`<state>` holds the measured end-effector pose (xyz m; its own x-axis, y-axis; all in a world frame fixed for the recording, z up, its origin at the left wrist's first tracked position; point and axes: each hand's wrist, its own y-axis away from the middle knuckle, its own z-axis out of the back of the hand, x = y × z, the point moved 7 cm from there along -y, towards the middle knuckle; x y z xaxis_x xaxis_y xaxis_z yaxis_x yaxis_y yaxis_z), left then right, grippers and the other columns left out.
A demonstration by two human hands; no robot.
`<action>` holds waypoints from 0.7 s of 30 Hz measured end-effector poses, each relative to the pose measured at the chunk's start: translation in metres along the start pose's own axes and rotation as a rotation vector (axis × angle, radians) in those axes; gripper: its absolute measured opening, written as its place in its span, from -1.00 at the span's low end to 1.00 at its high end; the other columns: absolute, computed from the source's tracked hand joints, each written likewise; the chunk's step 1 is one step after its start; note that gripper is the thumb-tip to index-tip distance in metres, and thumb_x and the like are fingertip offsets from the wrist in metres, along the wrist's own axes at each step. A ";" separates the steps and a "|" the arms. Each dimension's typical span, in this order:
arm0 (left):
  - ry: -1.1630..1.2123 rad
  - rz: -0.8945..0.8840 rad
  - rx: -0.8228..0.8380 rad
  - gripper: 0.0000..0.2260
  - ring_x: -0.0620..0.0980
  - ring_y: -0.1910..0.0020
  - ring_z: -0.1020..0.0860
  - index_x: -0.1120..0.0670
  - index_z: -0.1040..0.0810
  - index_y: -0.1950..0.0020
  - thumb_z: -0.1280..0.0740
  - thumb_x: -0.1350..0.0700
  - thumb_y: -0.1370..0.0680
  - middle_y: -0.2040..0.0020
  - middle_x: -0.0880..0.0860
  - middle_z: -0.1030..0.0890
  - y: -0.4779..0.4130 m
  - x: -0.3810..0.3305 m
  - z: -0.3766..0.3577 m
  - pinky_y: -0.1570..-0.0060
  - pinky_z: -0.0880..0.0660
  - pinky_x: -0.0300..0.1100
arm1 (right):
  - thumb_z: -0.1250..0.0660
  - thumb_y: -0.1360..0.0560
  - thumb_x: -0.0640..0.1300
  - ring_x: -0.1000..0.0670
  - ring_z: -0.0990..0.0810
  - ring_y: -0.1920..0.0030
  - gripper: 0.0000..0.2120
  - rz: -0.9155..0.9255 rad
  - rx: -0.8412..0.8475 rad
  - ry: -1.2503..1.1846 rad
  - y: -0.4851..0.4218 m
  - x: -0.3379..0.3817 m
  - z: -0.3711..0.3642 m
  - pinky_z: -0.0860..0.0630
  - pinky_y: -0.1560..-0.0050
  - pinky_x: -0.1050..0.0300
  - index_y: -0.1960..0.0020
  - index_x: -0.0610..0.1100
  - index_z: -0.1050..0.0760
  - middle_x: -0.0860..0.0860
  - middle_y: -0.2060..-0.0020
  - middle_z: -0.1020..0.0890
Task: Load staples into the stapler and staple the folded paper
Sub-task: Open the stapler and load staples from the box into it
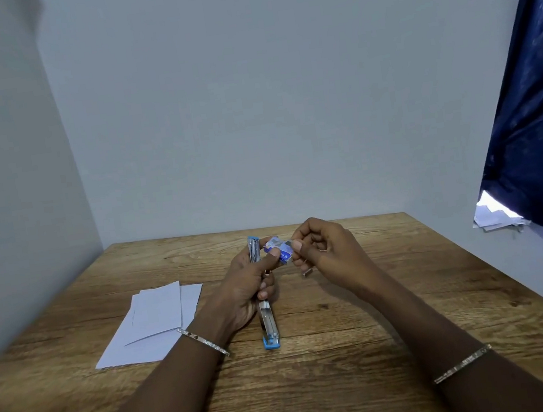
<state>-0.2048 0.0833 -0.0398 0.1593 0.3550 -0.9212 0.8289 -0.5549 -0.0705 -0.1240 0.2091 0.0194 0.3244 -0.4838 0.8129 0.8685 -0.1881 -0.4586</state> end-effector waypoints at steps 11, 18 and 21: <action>-0.077 -0.028 -0.005 -0.74 -0.13 0.64 -0.24 0.12 -0.51 -0.25 -0.41 0.23 -0.57 0.26 0.13 -0.65 0.003 -0.002 -0.002 0.64 -0.25 -0.33 | -0.42 -0.58 -0.22 -0.02 -0.65 0.22 -0.94 -0.268 -0.007 -0.179 0.000 -0.027 -0.003 -0.68 0.18 0.10 0.06 -0.22 -0.61 -0.23 0.01 -0.63; -0.080 -0.027 0.025 -0.68 -0.14 0.63 -0.25 0.18 -0.48 -0.32 -0.40 0.15 -0.59 -0.04 0.23 -0.71 0.002 0.000 -0.006 0.64 -0.28 -0.32 | -0.40 -0.58 -0.28 0.06 -0.62 0.45 -0.93 -0.263 -0.070 -0.145 -0.004 -0.023 0.009 -0.63 0.29 0.13 0.03 -0.30 -0.59 -0.22 0.19 -0.65; -0.049 0.006 -0.030 -0.66 -0.15 0.63 -0.25 0.19 -0.50 -0.29 -0.34 0.01 -0.61 -0.03 0.23 -0.72 0.001 0.000 -0.001 0.66 -0.29 -0.33 | -0.42 -0.56 -0.23 0.06 -0.62 0.42 -0.93 -0.264 -0.137 0.105 -0.006 -0.021 0.034 -0.60 0.20 0.18 0.05 -0.25 -0.62 -0.10 0.30 -0.68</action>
<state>-0.2032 0.0837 -0.0389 0.1389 0.3143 -0.9391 0.8436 -0.5342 -0.0540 -0.1235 0.2493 0.0178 0.0478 -0.4872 0.8720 0.8569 -0.4286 -0.2865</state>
